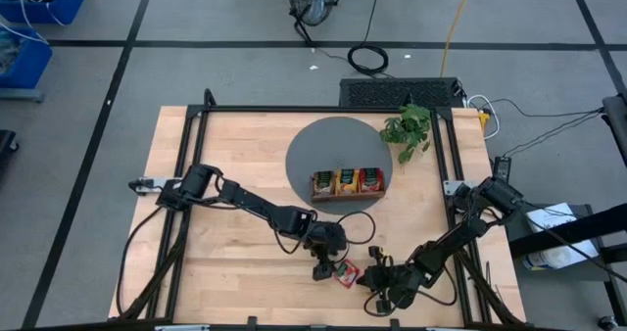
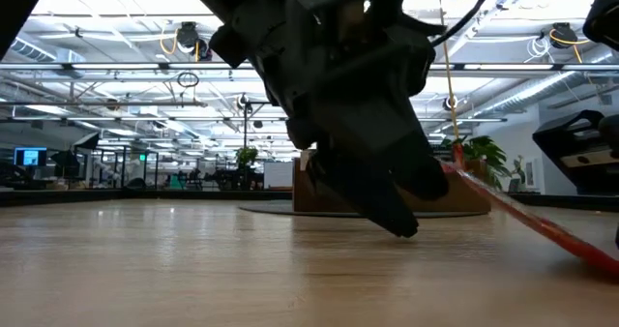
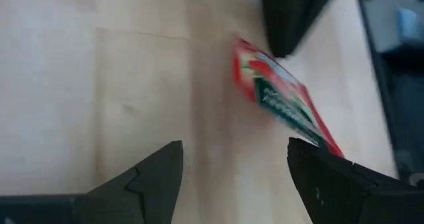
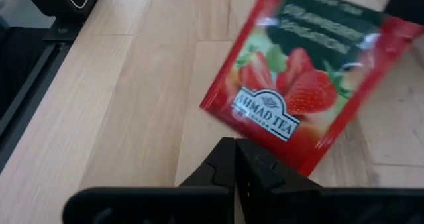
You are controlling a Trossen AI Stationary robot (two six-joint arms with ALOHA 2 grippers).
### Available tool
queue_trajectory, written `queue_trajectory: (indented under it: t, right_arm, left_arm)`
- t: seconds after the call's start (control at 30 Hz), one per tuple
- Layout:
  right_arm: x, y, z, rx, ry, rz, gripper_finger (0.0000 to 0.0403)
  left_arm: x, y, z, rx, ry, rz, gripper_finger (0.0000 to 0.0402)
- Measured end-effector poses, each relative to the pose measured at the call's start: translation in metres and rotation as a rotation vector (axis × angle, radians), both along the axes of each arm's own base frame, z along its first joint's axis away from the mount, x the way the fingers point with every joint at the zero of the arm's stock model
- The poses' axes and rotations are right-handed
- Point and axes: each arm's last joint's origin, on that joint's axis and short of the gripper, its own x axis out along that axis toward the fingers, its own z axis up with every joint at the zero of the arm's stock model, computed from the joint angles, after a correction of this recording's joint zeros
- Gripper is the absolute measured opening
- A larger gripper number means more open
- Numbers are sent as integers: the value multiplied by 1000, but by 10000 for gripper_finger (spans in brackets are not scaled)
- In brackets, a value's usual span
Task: Pick & Place Tea
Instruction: Put the red tea bag into the right section of the wooden organizer
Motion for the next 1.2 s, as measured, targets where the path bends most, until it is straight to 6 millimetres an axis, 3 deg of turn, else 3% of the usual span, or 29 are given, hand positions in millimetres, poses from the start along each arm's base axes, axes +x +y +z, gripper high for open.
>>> queue_trajectory:
  t: [0.4, 0.6, 1.2]
  right_arm:
    - [-1, 0, -1, -2, 7, 3, 0]
    - [-1, 0, -1, -3, 8, 2, 0]
    - [5, -2, 2, -16, -49, -11, 0]
  left_arm:
    - [4, -4, 12, -117, -94, -148, 271]
    - [-1, -11, 9, -113, -44, -163, 271]
    - [2, -19, -4, -144, 3, 25, 271]
